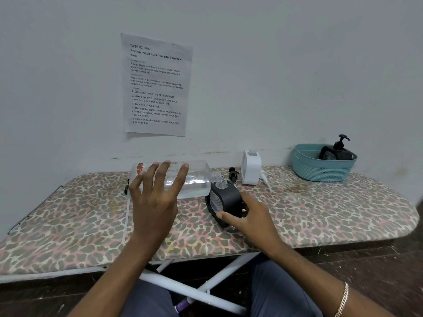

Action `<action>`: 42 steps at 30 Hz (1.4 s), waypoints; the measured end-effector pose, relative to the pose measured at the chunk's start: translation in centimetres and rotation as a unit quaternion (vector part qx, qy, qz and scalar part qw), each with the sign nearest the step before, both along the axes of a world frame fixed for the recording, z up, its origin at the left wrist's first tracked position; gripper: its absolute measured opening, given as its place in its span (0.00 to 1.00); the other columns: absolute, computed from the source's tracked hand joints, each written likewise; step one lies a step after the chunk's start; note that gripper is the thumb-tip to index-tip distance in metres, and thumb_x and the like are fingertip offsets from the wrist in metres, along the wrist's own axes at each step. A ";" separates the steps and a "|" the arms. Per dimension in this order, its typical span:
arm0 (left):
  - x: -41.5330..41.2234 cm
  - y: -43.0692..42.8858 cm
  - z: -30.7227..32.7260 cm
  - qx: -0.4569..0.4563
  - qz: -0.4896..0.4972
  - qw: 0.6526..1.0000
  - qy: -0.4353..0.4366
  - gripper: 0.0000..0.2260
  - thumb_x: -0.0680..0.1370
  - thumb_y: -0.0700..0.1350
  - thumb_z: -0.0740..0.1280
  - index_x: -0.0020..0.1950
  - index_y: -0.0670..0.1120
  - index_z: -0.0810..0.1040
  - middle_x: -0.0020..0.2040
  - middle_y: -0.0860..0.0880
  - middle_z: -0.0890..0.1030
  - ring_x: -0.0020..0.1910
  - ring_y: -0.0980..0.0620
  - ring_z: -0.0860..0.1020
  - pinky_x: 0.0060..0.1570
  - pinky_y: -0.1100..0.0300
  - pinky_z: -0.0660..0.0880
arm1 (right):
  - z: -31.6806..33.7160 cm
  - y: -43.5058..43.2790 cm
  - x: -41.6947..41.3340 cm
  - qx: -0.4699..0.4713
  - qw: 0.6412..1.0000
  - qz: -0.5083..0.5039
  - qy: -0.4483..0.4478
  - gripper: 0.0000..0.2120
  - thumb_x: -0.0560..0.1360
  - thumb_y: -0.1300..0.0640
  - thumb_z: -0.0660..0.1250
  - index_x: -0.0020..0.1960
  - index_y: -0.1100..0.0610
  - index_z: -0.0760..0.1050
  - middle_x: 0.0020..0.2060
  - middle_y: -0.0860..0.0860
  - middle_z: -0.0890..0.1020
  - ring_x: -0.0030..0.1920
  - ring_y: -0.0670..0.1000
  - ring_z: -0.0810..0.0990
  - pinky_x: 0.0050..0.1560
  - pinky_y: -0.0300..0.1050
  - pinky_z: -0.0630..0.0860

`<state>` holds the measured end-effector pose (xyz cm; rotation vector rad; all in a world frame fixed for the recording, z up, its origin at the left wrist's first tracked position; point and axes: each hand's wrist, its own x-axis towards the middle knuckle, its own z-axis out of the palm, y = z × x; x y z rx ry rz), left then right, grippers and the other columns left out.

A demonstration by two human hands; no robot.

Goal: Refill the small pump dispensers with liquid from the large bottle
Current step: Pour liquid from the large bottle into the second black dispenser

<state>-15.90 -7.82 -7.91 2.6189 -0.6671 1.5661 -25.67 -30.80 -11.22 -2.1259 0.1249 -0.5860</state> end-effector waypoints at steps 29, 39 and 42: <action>0.0 0.1 0.0 -0.001 -0.004 1.000 0.001 0.41 0.67 0.28 0.70 0.78 0.51 0.74 0.71 0.40 0.77 0.71 0.37 0.74 0.68 0.39 0.63 | 0.0 -0.1 0.1 -0.003 1.000 0.004 -0.006 0.24 0.70 0.40 0.79 0.63 0.44 0.79 0.52 0.34 0.85 0.56 0.37 0.81 0.61 0.41 0.78; 0.0 0.1 0.0 -0.003 -0.006 1.000 0.002 0.41 0.67 0.27 0.71 0.78 0.51 0.74 0.71 0.40 0.77 0.71 0.37 0.74 0.68 0.38 0.64 | 0.0 0.0 0.0 -0.003 1.000 0.002 -0.005 0.24 0.70 0.40 0.79 0.63 0.45 0.79 0.52 0.35 0.85 0.55 0.37 0.81 0.60 0.41 0.78; 0.0 0.1 0.0 -0.003 -0.006 1.000 0.002 0.41 0.67 0.27 0.70 0.78 0.52 0.74 0.71 0.40 0.77 0.71 0.37 0.74 0.68 0.38 0.64 | 0.1 0.0 0.0 -0.002 1.000 0.002 -0.004 0.25 0.70 0.39 0.79 0.63 0.46 0.79 0.52 0.36 0.85 0.55 0.38 0.82 0.61 0.43 0.79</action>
